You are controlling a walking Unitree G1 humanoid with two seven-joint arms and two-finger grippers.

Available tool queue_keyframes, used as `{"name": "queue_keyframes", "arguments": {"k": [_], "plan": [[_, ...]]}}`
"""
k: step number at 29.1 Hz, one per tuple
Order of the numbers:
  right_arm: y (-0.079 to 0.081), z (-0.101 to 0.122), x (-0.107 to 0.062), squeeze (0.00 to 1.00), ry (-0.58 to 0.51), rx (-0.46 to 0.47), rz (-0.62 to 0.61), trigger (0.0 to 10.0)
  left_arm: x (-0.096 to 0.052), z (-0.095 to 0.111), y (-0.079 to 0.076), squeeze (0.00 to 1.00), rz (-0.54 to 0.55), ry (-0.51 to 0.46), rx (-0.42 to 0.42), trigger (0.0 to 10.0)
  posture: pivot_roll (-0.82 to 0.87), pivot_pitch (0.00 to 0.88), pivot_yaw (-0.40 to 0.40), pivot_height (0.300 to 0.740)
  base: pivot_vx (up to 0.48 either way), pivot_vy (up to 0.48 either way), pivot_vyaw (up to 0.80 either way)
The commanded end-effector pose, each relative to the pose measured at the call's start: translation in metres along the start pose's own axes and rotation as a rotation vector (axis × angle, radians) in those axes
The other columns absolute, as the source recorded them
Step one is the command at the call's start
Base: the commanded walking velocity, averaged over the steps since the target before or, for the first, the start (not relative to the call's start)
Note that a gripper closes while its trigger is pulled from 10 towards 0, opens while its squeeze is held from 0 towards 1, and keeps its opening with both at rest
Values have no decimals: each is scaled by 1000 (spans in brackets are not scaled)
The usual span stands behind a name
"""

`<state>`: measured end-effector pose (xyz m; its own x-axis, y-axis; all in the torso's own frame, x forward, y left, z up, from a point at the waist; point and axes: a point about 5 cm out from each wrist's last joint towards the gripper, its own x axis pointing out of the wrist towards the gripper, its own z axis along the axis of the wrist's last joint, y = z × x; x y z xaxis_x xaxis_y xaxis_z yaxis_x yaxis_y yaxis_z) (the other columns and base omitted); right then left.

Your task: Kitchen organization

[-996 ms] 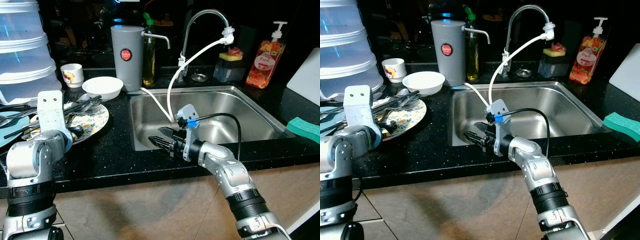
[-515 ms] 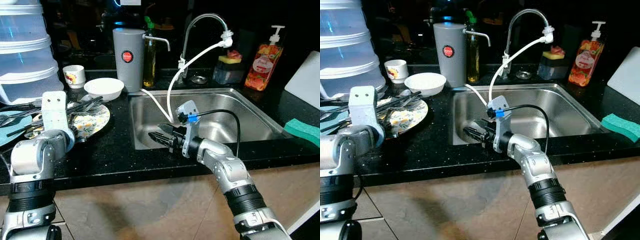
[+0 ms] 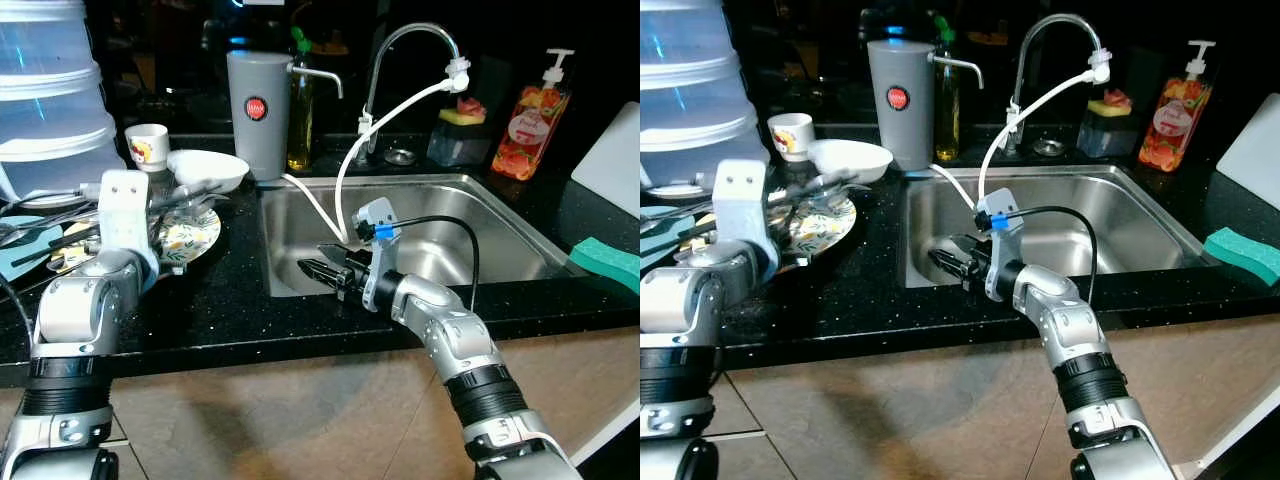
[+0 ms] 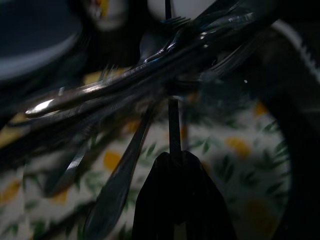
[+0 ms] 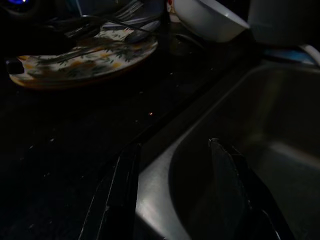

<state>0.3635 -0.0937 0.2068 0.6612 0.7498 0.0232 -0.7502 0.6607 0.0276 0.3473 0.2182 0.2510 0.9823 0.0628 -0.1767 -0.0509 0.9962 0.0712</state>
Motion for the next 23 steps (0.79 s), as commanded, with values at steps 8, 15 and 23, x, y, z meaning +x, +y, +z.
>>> {"name": "queue_keyframes", "arguments": {"k": [8, 15, 23], "plan": [[-7, 5, -1, 0, -23, 30, -25, 10000, -6, 34, 9, 0, 92, -169, 79, 0, 32, 19, -53, 740, 0, 0, 0], [-7, 5, -1, 0, -23, 31, -24, 10000, -6, 39, 11, 0, 89, -207, 88, 0, 32, 19, -53, 740, 0, 0, 0], [-9, 6, 0, 0, -22, 28, -33, 10000, -3, 44, 2, 0, 43, -238, 109, 0, 33, 27, -54, 740, 0, 0, 0]]}}
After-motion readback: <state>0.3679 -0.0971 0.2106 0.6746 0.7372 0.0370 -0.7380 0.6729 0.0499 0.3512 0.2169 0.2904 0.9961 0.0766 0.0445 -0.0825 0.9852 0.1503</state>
